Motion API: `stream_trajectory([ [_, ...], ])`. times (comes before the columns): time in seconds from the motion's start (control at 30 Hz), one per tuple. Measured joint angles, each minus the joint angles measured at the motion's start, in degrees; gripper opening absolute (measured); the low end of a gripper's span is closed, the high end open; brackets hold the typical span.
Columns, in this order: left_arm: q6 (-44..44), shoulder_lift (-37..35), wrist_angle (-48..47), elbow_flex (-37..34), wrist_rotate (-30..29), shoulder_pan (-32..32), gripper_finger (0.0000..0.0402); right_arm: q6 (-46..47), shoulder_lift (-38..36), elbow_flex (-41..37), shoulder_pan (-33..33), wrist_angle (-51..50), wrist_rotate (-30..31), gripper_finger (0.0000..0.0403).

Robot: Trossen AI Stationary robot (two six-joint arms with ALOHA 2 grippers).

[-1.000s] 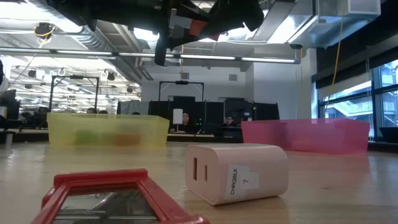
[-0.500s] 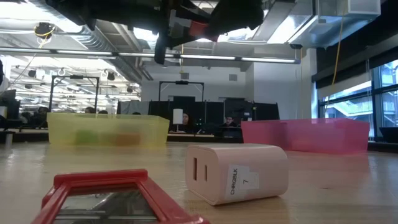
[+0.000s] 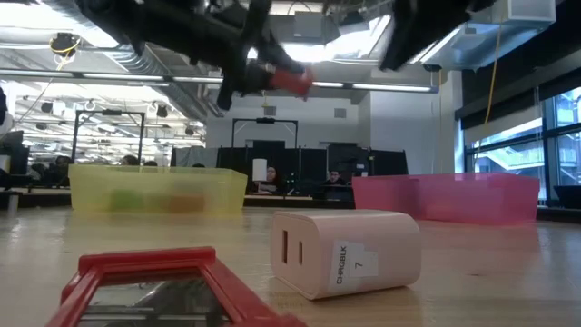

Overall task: Pick & Place Office items
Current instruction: Put the red charger adapter into the yellow bin

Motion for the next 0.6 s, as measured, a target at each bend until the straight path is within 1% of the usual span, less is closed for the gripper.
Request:
stream_trajectory([
  [0.07,-0.23,-0.19,-3.77,0.00,-0.39,1.73,0.0134,5.89,-0.32,0.01,0.23,-4.77,-2.61,0.0334],
  [0.17,-0.90,-1.20,-10.51,-0.02,0.30,4.52,0.0134,11.67,-0.37,-0.06,1.42,-10.26,-2.93,0.0334],
  [0.3,-1.05,-4.61,-21.37,-0.04,2.30,8.31,0.0134,15.73,-0.21,-1.49,3.59,-12.63,-3.21,0.0333],
  [0.43,-0.49,-9.46,-31.79,-0.04,2.22,11.19,0.0134,18.52,-0.19,-3.96,5.83,-12.34,-3.17,0.0333],
  [0.5,0.81,-11.45,-37.72,-0.04,0.92,12.05,0.0134,20.79,-0.19,-5.39,6.79,-11.84,-3.19,0.0333],
  [0.6,-0.45,-12.84,-47.22,-0.04,-3.79,12.42,0.0134,24.23,-0.19,-7.88,8.22,-10.21,-3.18,0.0333],
])
